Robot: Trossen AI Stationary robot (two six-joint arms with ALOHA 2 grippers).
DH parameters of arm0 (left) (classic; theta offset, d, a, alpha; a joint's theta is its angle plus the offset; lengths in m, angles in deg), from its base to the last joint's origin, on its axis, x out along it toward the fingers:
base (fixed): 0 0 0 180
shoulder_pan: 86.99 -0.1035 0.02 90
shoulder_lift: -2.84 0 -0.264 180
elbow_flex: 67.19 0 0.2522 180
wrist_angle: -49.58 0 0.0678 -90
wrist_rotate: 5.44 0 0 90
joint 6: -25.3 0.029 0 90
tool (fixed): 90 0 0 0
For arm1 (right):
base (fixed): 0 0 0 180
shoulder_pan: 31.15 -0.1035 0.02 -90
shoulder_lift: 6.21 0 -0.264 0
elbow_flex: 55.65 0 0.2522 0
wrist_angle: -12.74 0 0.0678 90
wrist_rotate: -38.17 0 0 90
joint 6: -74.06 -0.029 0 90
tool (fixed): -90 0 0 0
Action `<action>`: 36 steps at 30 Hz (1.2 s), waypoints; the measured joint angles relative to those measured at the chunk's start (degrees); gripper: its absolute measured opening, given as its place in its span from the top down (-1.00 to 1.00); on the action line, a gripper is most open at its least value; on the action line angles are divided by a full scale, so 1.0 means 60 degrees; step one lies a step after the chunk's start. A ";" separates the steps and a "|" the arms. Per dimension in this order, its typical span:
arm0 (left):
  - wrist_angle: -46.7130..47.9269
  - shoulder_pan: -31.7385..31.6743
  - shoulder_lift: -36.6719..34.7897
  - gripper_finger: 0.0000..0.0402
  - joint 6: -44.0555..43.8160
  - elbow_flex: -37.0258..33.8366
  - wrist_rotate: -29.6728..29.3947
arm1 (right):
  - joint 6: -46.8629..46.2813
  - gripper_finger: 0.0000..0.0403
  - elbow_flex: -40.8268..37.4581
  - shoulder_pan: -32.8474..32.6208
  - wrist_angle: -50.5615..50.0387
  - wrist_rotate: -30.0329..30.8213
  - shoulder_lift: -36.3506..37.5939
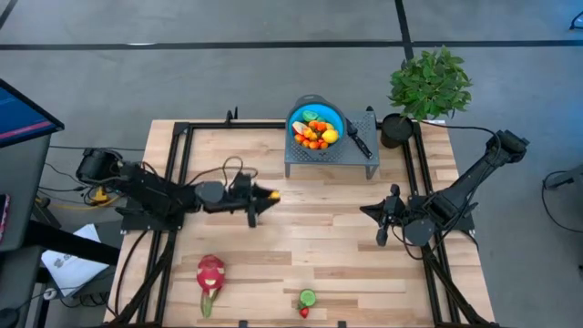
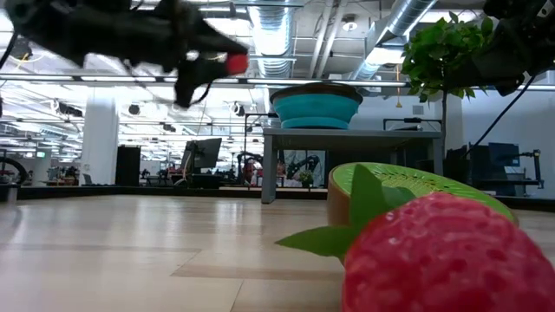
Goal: Pick & Place Fruit
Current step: Put the yellow pear into the strainer bowl
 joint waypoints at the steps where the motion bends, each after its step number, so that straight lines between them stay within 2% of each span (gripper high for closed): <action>1: -0.0001 -0.0168 0.0000 0.36 0.0487 0.0246 0.0000 | 0.0000 1.00 0.0001 0.0000 0.0000 0.0000 0.0000; 6: -0.0010 -0.0982 0.0000 0.36 0.2650 0.1636 -0.0015 | -0.0007 1.00 -0.0002 0.0002 0.0000 0.0004 0.0000; 12: 0.0001 -0.2090 0.0000 0.36 0.4260 0.2897 -0.0044 | -0.0011 1.00 -0.0003 0.0037 0.0000 0.0069 0.0000; 18: 0.0020 -0.3044 0.0638 0.37 0.4372 0.3610 -0.0044 | -0.0004 1.00 -0.0003 0.0480 0.0011 0.0084 0.0004; 25: 0.0046 -0.3655 0.2488 0.37 0.4250 0.4942 0.0220 | 0.0096 1.00 -0.0003 0.1064 0.0016 0.0087 0.0004; 28: 0.0014 -0.3905 0.3089 0.37 0.4249 0.5425 -0.0044 | 0.0440 1.00 -0.0003 0.1241 0.0014 0.0091 0.0004; 32: 0.0037 -0.4272 0.3511 0.37 0.4236 0.5637 -0.0489 | 0.0477 1.00 -0.0003 0.1464 0.0007 0.0067 0.0004; 36: 0.0019 -0.4503 0.3570 0.35 0.4232 0.5641 -0.0536 | 0.0477 1.00 -0.0003 0.1563 0.0005 0.0025 0.0004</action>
